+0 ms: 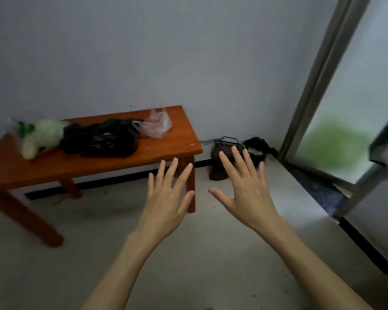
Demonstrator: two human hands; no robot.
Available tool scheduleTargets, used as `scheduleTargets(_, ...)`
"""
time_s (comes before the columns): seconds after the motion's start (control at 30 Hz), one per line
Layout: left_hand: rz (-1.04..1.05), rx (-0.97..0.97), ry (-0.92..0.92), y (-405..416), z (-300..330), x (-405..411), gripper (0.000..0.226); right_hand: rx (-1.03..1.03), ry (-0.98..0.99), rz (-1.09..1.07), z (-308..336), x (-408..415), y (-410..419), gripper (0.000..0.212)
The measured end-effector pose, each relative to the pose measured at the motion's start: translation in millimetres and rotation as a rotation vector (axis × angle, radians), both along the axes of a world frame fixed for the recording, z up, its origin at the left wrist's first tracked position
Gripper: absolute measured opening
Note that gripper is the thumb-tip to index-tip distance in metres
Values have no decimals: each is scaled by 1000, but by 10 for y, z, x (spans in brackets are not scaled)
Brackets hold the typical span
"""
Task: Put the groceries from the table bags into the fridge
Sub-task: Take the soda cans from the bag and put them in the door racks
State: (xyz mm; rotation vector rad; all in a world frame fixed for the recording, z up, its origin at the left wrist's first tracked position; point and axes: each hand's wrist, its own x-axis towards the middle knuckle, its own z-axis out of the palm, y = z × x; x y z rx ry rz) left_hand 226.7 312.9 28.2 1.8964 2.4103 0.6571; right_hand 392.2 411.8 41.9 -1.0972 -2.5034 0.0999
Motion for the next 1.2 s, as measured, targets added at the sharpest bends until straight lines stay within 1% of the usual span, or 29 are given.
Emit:
scheduleTargets(0.17, 166, 33, 8, 93, 2, -928, 57, 7, 10, 174, -48, -1042, 321, 80)
scheduleTargets(0.3, 282, 13, -4, 315, 19, -1619, 59, 16, 20, 278, 76, -1784, 690, 79)
scheduleTargets(0.5, 366, 26, -52, 623, -29, -2436, 57, 26, -9, 398, 144, -2731, 1166, 78)
scheduleTargets(0.77, 431, -91, -109, 860, -501, -3521, 55, -37, -80, 497, -194, -3869, 1572, 74)
scheduleTargets(0.93, 404, -136, -118, 1134, -817, -4393, 55, -87, -66, 518, -508, -4703, 1784, 68)
scheduleTargets(0.97, 385, -139, -113, 1218, -877, -4590, 59, -89, -67, 516, -577, -4891, 1826, 67)
scheduleTargets(1.03, 330, -151, -101, 1392, -971, -4983, 73, -109, -58, 494, -703, -5278, 1924, 65)
scheduleTargets(1.07, 299, -165, -95, 1471, -1001, -5171, 74, -129, -55, 477, -748, -5462, 1972, 64)
scheduleTargets(1.2, 173, -217, -60, 1770, -1131, -5829, 56, -197, -60, 409, -941, -6057, 2171, 58)
